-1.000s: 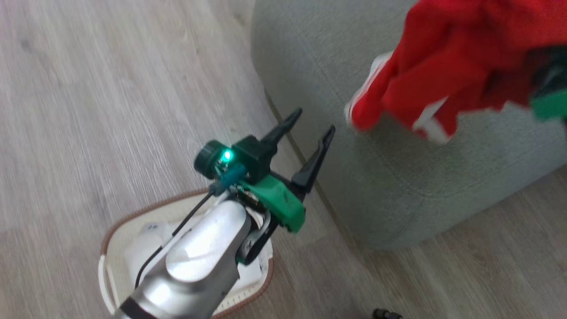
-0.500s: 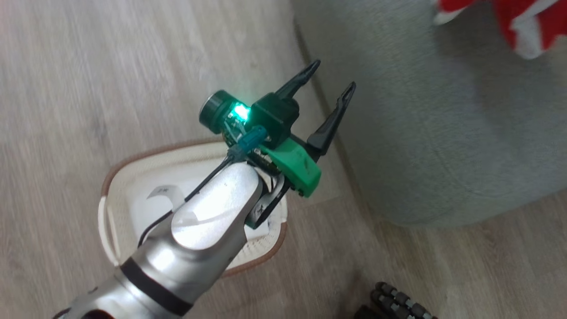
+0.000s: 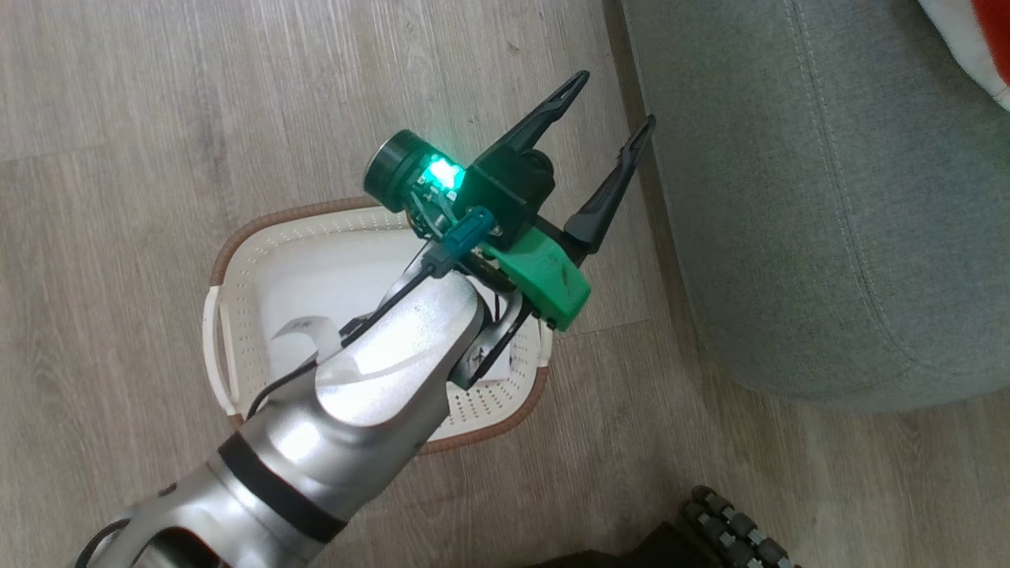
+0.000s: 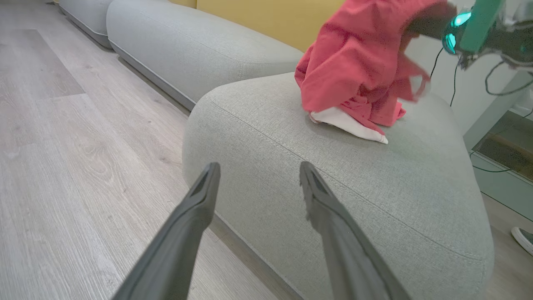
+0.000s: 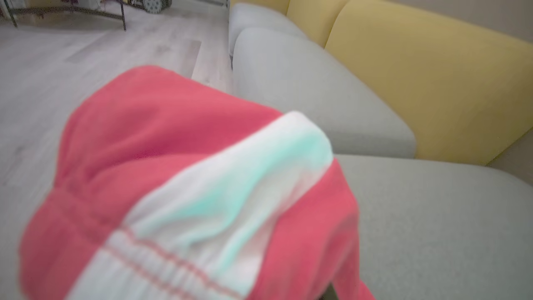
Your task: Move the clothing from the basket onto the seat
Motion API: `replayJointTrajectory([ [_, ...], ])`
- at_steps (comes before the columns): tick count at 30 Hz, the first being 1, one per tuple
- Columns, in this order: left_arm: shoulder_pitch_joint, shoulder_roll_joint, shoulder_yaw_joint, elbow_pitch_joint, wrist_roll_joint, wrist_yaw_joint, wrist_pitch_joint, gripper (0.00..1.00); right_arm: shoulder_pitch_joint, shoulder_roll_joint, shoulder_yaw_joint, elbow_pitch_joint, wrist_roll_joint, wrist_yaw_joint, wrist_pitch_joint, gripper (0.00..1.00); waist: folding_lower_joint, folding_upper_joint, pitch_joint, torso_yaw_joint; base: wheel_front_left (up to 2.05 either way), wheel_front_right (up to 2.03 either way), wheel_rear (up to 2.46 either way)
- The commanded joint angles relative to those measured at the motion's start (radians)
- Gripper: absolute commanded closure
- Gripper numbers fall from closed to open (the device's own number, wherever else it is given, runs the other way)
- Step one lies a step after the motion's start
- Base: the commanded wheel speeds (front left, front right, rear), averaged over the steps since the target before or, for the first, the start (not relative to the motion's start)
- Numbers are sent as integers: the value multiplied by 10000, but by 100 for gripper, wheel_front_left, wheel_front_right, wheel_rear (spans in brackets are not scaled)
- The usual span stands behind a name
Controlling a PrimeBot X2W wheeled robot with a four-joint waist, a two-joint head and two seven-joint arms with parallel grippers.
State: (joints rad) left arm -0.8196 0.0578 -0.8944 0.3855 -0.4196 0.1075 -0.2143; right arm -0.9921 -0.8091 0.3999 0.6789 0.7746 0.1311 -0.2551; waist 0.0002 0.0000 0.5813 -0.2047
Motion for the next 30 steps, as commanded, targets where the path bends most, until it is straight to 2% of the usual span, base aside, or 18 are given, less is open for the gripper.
replayJointTrajectory([
  [1, -276, -73, 165, -308, -55, 60, -78, 0, 178, -371, 125, 50, 165, -4, -27, 100, -2, 0, -20, 27, 0, 0, 0],
  [5, -318, -74, 23, -289, -249, 172, -196, 0, -32, -526, 1604, 960, 904, -4, 546, 100, -2, 0, -77, 131, 0, 0, 0],
  [9, -362, -75, -95, -211, -406, 291, -301, 0, -157, -776, 3116, 1376, 1993, -4, 1842, 100, -2, 0, -87, 172, 0, 0, 0],
  [14, -368, -75, -148, -78, -570, 326, -367, 0, -385, -974, 4192, 1359, 3033, -4, 2868, 100, -2, 0, -184, 116, 0, 0, 0],
  [19, -370, -75, -192, 2, -721, 341, -415, 0, -694, -1112, 4946, 1477, 3519, -4, 2910, 100, -2, 0, -380, 57, 0, 0, 0],
  [20, -346, -75, -191, 36, -751, 332, -423, 0, -730, -1105, 5093, 1513, 3595, -4, 2895, 94, -2, 0, -464, 41, 0, 0, 0],
  [21, -317, -75, -186, 67, -781, 317, -431, 0, -757, -1108, 5248, 1531, 3672, -4, 2924, 50, -2, 0, -540, 25, 0, 0, 0],
  [22, -280, -75, -179, 107, -807, 294, -438, 0, -790, -1118, 5420, 1549, 3711, -4, 2952, 0, -2, 0, -642, 7, 0, 0, 0],
  [30, 215, 32, 23, 250, -970, 63, -468, 0, -922, -1222, 6719, 1461, 4104, -4, 3626, 0, -2, 0, -1778, -133, 0, 0, 0],
])
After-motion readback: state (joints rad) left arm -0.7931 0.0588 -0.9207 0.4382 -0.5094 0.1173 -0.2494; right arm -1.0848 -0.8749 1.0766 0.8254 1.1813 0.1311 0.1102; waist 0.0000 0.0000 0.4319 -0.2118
